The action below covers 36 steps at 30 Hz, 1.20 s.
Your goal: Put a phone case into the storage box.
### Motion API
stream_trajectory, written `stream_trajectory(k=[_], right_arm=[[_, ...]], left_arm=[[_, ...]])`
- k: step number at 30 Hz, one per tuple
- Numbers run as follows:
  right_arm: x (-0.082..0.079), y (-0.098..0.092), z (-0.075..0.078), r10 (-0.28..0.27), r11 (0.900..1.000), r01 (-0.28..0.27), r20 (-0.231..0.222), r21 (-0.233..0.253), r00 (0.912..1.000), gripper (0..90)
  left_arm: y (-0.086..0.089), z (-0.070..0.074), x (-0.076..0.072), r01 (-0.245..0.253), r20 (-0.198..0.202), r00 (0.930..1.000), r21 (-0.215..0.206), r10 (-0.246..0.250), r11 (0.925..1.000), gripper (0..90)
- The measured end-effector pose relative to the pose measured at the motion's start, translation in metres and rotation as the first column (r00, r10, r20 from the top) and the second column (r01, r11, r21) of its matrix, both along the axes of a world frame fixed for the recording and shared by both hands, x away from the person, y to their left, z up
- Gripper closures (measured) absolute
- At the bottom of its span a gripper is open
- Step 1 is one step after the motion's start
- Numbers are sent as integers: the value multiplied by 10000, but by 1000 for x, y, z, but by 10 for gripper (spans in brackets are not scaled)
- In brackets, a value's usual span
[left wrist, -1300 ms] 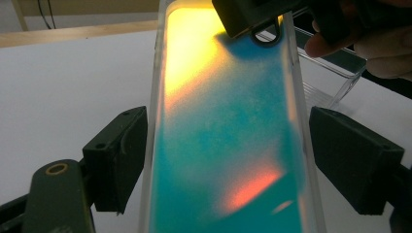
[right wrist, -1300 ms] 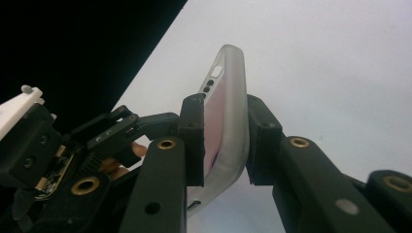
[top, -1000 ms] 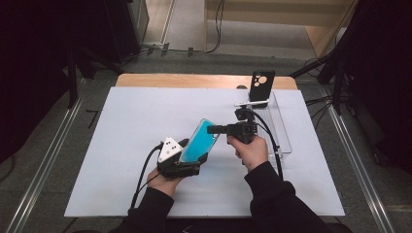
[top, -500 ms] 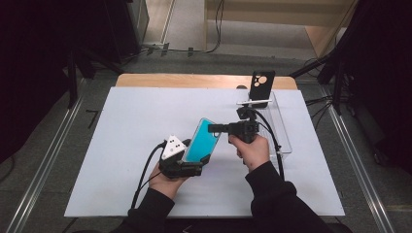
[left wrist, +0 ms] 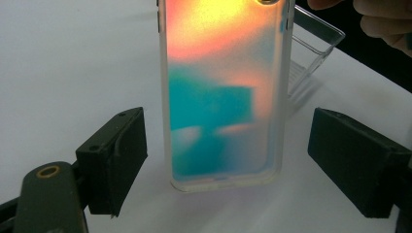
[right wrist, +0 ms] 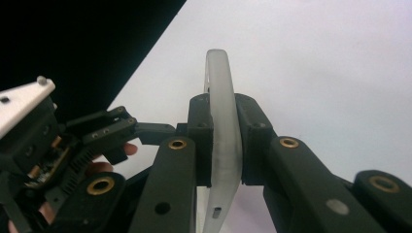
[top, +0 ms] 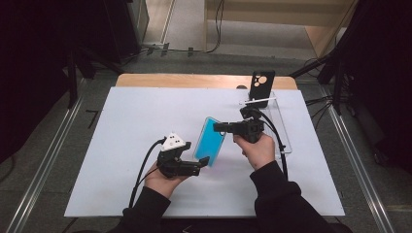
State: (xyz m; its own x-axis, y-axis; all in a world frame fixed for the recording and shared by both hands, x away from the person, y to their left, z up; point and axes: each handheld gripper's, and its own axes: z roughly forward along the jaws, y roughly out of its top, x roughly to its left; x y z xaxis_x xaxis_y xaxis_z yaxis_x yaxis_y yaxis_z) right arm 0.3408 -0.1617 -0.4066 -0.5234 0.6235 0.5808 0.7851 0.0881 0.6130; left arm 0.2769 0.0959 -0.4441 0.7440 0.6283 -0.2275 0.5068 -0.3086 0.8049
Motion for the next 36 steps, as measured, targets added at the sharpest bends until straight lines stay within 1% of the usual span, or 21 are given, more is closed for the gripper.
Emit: stream_trajectory(k=[5, 8, 11, 13, 15, 16, 18, 20, 21, 22, 24, 27, 28, 29, 30, 31, 32, 33, 34, 35, 36], right_arm=[[-3, -2, 4, 215, 9994, -204, 421, -267, 9989, 767], [-5, -5, 6, 462, 9984, -435, 745, -364, 9961, 767], [-7, -7, 8, 685, 9969, -646, 905, -447, 9935, 767], [-8, -9, 9, 935, 9944, -874, 1093, -590, 9896, 767], [-9, -10, 10, 1133, 9918, -1047, 1242, -739, 9858, 767], [-10, -11, 10, 1207, 9906, -1101, 1411, -809, 9826, 767], [-11, -12, 11, 1373, 9878, -1236, 1566, -945, 9781, 767], [-11, -14, 12, 1642, 9841, -1496, 1681, -962, 9720, 767], [-11, -15, 13, 1749, 9825, -1604, 1712, -952, 9696, 767], [-11, -15, 13, 1921, 9796, -1778, 1785, -935, 9650, 767], [-12, -16, 13, 2252, 9731, -2113, 1855, -921, 9565, 767], [-13, -15, 15, 2818, 9581, -2647, 1971, -1090, 9390, 767], [-13, -14, 15, 3045, 9512, -2856, 2062, -1168, 9299, 767], [-14, -14, 15, 3155, 9476, -2957, 2106, -1206, 9252, 767], [-14, -14, 15, 3387, 9400, -3185, 2226, -1223, 9142, 767], [-15, -13, 15, 3518, 9352, -3299, 2302, -1291, 9073, 767], [-15, -13, 15, 3601, 9322, -3381, 2358, -1294, 9026, 766], [-15, -12, 15, 3767, 9257, -3546, 2365, -1314, 8956, 767], [-16, -11, 15, 3881, 9211, -3663, 2333, -1320, 8916, 767], [-16, -11, 15, 3953, 9181, -3737, 2330, -1322, 8885, 767], [-16, -10, 15, 4106, 9114, -3884, 2355, -1360, 8809, 767]], left_arm=[[2, 5, 3, 274, -425, 9987, -31, -275, 9996, 148], [3, 8, 4, 316, -448, 9985, 97, -311, 9995, 148], [5, 11, 5, 397, -577, 9976, 114, -390, 9991, 150], [6, 13, 6, 672, -629, 9959, 275, -653, 9974, 187], [6, 16, 7, 888, -584, 9946, 562, -856, 9945, 213], [6, 18, 7, 952, -565, 9942, 575, -920, 9938, 225], [9, 22, 9, 1044, -639, 9929, 558, -1008, 9930, 240], [12, 25, 10, 940, -610, 9940, 513, -909, 9942, 240], [14, 26, 12, 972, -685, 9932, 387, -944, 9945, 240], [16, 26, 13, 1012, -818, 9918, 297, -985, 9944, 242], [19, 28, 16, 1124, -958, 9892, 125, -1107, 9936, 301], [21, 30, 18, 1402, -1064, 9848, 217, -1371, 9899, 299], [21, 30, 18, 1491, -1097, 9833, 260, -1454, 9885, 297], [20, 31, 18, 1533, -1102, 9827, 305, -1491, 9877, 296], [19, 32, 19, 1624, -1106, 9812, 328, -1579, 9862, 296], [19, 32, 19, 1709, -1129, 9796, 345, -1661, 9847, 296], [18, 33, 19, 1887, -1092, 9769, 375, -1837, 9813, 297], [16, 34, 19, 2008, -1103, 9745, 379, -1957, 9789, 298], [16, 34, 19, 2145, -1075, 9719, 355, -2096, 9761, 299], [13, 35, 19, 2317, -1095, 9676, 271, -2275, 9724, 299], [12, 37, 20, 2518, -1124, 9624, 289, -2471, 9674, 300]])
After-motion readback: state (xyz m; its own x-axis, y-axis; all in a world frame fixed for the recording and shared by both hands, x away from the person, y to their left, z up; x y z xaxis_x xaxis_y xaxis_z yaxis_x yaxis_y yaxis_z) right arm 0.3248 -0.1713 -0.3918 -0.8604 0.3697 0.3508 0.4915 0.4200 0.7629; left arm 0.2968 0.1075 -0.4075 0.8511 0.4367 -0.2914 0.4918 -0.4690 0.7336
